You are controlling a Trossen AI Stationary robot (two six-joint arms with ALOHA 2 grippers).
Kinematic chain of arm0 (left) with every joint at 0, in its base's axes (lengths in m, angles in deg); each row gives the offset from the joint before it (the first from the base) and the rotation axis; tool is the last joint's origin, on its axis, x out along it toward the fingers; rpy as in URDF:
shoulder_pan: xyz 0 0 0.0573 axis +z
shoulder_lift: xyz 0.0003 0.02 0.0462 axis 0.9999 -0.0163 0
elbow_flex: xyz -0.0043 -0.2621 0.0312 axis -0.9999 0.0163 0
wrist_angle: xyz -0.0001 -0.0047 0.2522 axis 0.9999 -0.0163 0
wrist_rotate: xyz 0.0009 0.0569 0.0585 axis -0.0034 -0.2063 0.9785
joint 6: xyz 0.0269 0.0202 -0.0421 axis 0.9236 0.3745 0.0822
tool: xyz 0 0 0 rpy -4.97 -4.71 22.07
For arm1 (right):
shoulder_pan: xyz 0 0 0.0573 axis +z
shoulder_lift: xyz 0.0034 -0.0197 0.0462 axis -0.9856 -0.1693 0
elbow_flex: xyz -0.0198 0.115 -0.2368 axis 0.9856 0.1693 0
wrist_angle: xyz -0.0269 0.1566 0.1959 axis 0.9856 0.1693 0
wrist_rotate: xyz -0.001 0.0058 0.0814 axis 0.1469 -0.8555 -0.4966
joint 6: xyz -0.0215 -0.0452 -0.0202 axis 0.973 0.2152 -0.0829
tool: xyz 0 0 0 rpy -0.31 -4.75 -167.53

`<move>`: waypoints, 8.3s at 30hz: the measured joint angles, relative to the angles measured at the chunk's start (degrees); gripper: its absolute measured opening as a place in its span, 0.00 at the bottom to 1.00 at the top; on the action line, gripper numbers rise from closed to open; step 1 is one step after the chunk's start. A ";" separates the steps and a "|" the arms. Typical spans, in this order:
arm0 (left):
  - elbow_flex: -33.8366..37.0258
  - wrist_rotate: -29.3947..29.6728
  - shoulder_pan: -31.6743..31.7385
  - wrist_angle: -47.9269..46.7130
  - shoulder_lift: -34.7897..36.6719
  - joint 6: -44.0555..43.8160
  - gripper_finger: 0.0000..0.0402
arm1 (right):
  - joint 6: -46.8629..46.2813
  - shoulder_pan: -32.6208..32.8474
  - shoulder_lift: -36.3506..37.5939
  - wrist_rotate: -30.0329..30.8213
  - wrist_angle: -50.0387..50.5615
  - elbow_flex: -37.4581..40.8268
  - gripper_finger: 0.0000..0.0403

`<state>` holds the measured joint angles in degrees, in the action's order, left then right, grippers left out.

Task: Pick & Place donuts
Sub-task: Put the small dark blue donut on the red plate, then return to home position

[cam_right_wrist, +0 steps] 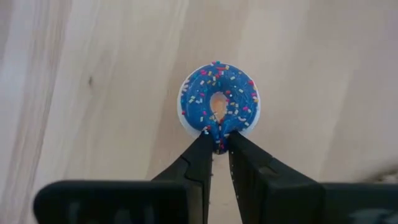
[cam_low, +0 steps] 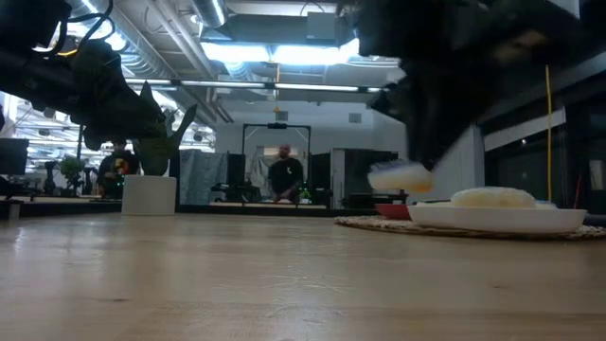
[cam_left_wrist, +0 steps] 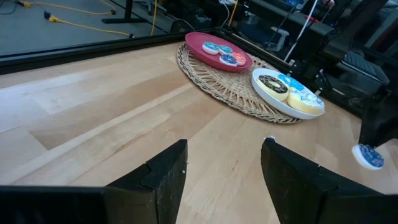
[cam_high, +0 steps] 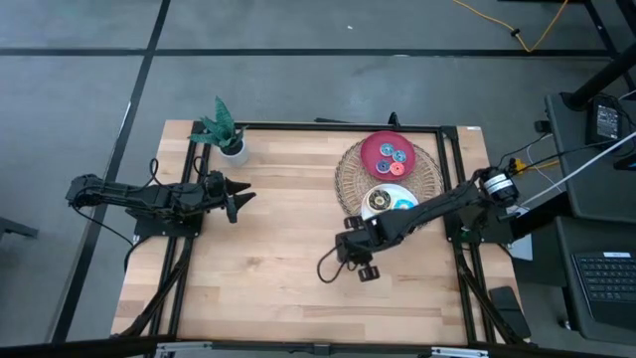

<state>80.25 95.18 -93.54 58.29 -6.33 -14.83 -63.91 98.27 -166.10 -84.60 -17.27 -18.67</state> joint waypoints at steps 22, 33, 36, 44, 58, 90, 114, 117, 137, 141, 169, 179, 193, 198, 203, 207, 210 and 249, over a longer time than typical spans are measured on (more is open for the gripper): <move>0.00 0.00 0.00 0.00 0.00 -0.01 0.49 | 3.31 -14.39 0.00 0.02 9.86 -10.23 0.13; 0.00 0.02 0.01 0.00 0.00 0.00 0.49 | 4.01 -22.64 0.00 0.07 10.56 -13.47 0.13; 0.00 0.00 0.02 0.00 0.02 0.00 0.49 | 3.99 -25.06 0.00 0.06 10.56 -13.75 0.13; 0.00 0.01 0.01 0.00 0.01 0.00 0.49 | 0.75 -31.36 0.00 0.46 10.96 -13.75 0.13; 0.00 0.02 0.02 0.00 0.02 0.00 0.49 | -3.60 -41.06 0.00 0.49 10.96 -13.75 0.13; 0.00 0.00 0.02 0.00 0.00 0.00 0.49 | -20.32 -54.99 0.00 8.07 7.48 -5.85 0.13; 0.00 0.00 0.00 0.00 0.00 0.00 0.49 | -23.39 -55.03 0.00 7.61 -2.38 6.84 0.14; 0.00 0.02 0.02 0.00 0.01 0.00 0.49 | -23.36 -55.03 0.00 7.52 -2.40 6.84 0.19; 0.00 0.02 0.01 0.00 0.00 0.00 0.49 | -23.25 -55.01 0.00 4.89 -1.24 6.48 0.57; 0.00 0.02 0.02 0.00 0.02 0.00 0.49 | -23.18 -55.02 0.02 5.02 0.39 5.01 0.57; 0.00 0.00 0.01 0.00 0.01 0.00 0.49 | -11.03 -44.58 15.06 6.59 1.56 0.08 0.58; 0.00 0.02 0.00 0.00 0.00 0.00 0.49 | -9.69 -31.98 18.64 6.49 -4.12 0.08 0.58; 0.00 0.02 0.00 0.00 0.02 0.00 0.49 | -2.83 -12.27 16.42 6.51 -24.99 0.08 0.58; 0.00 0.02 0.00 0.00 0.00 0.00 0.49 | 2.35 -6.82 14.10 6.54 -36.17 0.08 0.58; 0.00 0.02 0.02 0.00 0.02 0.00 0.49 | 2.32 -2.35 12.52 12.07 -42.04 0.08 0.58; 0.00 0.00 0.02 0.00 0.02 0.00 0.49 | 2.52 0.83 12.61 21.11 -42.80 0.08 0.58; 0.00 0.02 0.02 0.00 0.02 0.00 0.49 | 2.54 2.80 12.59 26.26 -42.68 0.08 0.58; 0.00 0.02 0.02 0.00 0.02 0.00 0.49 | 2.53 -9.91 59.50 23.50 -43.44 53.60 0.58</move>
<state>80.25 95.21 -93.51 58.29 -6.31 -14.83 -61.38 88.37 -106.60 -61.10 -60.72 34.93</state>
